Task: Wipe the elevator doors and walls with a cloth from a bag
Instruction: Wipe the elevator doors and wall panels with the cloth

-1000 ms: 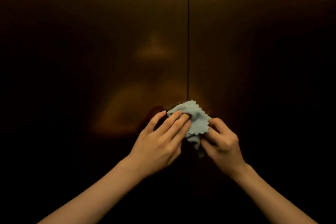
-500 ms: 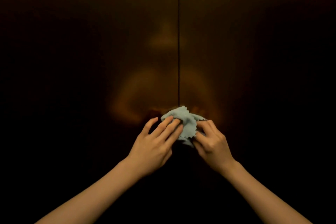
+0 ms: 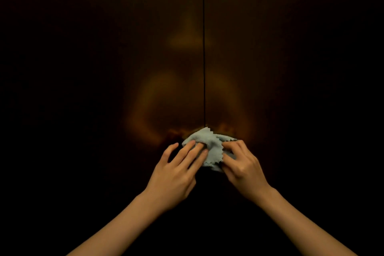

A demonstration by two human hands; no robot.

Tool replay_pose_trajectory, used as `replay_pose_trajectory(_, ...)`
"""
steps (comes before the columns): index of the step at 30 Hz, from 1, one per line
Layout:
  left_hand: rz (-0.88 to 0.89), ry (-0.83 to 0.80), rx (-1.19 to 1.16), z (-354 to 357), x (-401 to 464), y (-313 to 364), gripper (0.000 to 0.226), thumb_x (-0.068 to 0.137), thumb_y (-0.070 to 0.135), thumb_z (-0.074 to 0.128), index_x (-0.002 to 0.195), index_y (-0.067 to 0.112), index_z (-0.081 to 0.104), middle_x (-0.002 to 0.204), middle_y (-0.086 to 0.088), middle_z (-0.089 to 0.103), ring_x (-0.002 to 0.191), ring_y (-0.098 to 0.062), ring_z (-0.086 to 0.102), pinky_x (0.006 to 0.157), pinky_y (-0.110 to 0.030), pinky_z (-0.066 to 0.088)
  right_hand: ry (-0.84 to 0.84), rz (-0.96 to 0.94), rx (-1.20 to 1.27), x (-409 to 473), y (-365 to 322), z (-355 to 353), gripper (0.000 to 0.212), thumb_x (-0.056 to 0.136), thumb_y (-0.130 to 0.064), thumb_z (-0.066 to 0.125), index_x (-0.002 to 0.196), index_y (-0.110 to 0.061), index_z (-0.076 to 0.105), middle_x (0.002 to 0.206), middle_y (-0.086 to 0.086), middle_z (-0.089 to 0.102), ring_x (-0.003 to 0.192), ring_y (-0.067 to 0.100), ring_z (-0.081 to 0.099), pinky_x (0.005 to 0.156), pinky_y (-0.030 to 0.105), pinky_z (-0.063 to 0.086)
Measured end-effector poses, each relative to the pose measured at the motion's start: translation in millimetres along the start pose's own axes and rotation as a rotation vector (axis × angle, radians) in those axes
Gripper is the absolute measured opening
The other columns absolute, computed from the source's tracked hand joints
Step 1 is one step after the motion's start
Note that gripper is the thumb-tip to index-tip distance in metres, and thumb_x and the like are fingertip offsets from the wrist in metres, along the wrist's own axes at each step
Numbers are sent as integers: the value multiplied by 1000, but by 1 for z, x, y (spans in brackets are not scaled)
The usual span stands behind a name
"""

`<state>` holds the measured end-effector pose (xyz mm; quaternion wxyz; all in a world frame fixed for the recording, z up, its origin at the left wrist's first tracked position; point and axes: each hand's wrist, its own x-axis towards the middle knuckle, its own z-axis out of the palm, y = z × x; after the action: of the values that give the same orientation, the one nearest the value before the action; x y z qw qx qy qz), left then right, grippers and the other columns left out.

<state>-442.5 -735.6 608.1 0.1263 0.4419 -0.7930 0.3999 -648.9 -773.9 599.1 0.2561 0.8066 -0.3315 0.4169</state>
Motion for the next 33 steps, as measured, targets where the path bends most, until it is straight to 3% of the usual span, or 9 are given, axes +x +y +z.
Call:
replay_pose_trajectory(14, 29, 55, -76, 88, -64, 77, 58, 79, 34, 47, 133, 13, 51, 137, -5, 52, 126, -21, 39, 103, -42, 25, -36, 124, -20, -121, -25, 63, 16, 83, -18, 54, 86, -5, 62, 103, 6, 51, 90, 21, 50, 66, 27, 47)
replay_pose_trajectory(21, 13, 71, -93, 153, -119, 127, 58, 81, 35, 46, 135, 12, 48, 140, -6, 50, 126, -21, 40, 102, -41, 26, -22, 147, 32, -200, -38, 115, 19, 85, -21, 53, 88, -5, 62, 100, 10, 58, 90, 21, 52, 64, 28, 51)
replay_pose_trajectory(33, -38, 93, -71, 268, -229, 209, 61, 80, 35, 51, 137, 13, 47, 141, -7, 48, 126, -21, 40, 100, -41, 27, 51, 45, -74, -332, -75, 206, 24, 85, -20, 49, 77, -2, 62, 98, 15, 60, 90, 24, 49, 63, 31, 50)
